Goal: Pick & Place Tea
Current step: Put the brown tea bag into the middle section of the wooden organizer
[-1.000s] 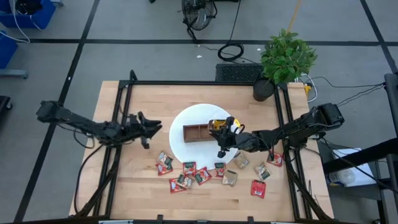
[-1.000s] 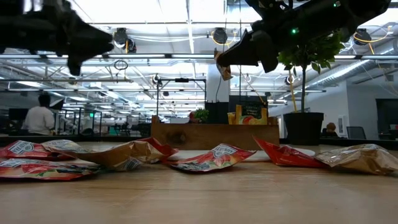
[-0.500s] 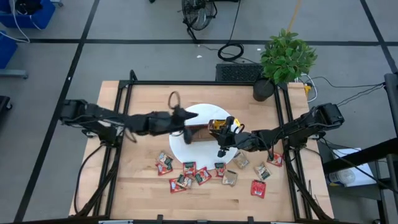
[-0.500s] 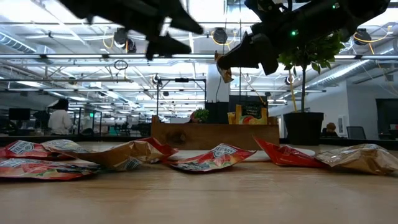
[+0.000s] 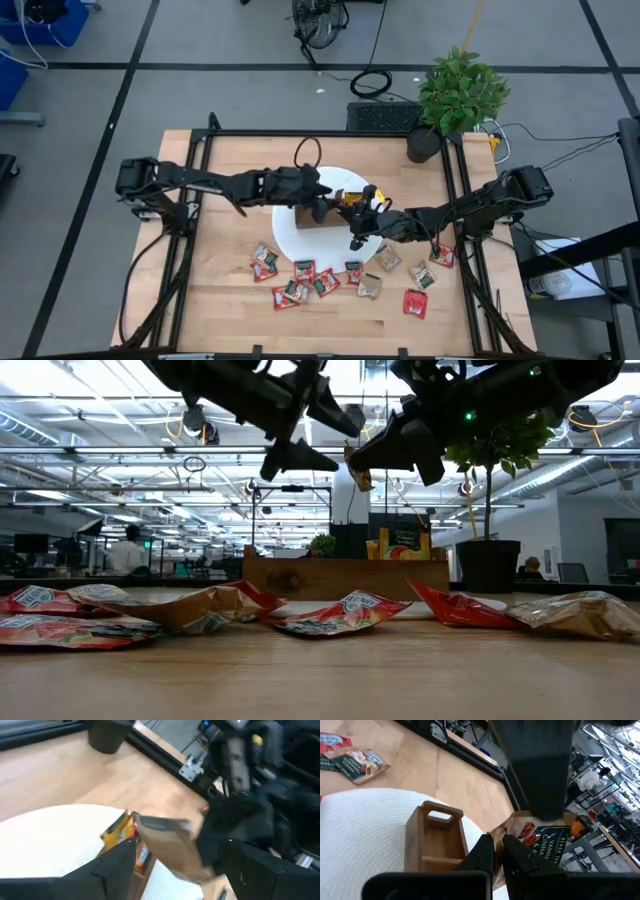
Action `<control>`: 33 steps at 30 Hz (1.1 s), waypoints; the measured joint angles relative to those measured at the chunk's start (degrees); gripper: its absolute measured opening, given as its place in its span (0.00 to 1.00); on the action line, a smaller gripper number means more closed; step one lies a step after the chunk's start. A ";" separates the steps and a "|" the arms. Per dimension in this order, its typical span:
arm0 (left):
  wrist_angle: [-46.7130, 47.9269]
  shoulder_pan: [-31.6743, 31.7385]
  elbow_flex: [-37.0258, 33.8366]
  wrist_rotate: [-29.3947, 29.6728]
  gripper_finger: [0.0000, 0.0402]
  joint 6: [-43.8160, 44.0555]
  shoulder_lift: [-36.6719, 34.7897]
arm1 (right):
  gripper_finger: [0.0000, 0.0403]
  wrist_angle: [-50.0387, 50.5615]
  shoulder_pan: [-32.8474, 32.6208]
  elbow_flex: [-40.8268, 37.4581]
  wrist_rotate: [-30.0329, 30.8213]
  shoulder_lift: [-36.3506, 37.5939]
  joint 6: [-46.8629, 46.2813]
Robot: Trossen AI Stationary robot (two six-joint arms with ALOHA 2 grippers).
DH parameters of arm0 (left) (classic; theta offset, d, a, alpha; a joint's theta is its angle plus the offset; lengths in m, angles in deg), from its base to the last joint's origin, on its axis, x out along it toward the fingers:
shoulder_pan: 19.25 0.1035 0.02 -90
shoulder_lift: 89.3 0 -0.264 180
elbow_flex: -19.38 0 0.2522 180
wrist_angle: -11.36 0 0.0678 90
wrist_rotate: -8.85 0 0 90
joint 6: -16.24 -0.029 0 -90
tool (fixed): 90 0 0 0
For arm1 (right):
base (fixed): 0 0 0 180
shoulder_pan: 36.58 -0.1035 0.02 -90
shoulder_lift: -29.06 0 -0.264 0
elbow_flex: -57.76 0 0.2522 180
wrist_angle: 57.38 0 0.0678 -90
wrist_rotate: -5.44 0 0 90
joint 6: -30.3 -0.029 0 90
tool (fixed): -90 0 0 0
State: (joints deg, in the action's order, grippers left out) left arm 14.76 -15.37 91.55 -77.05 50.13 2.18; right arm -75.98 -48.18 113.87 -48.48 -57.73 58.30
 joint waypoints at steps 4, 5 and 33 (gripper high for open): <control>-0.03 1.68 0.04 -1.43 0.69 2.31 0.73 | 0.02 -0.11 0.00 0.00 -0.08 0.00 0.17; -0.47 1.95 0.04 -1.41 0.69 2.29 0.66 | 0.02 -0.09 0.00 0.00 -0.10 0.00 0.17; -2.79 2.05 0.07 -8.82 0.01 -11.39 2.23 | 0.13 1.57 -0.77 -0.04 -0.29 0.87 -3.41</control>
State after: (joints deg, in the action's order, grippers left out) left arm 11.97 -13.32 91.61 -85.86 38.74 4.42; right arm -74.41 -48.94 113.82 -48.77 -56.85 54.90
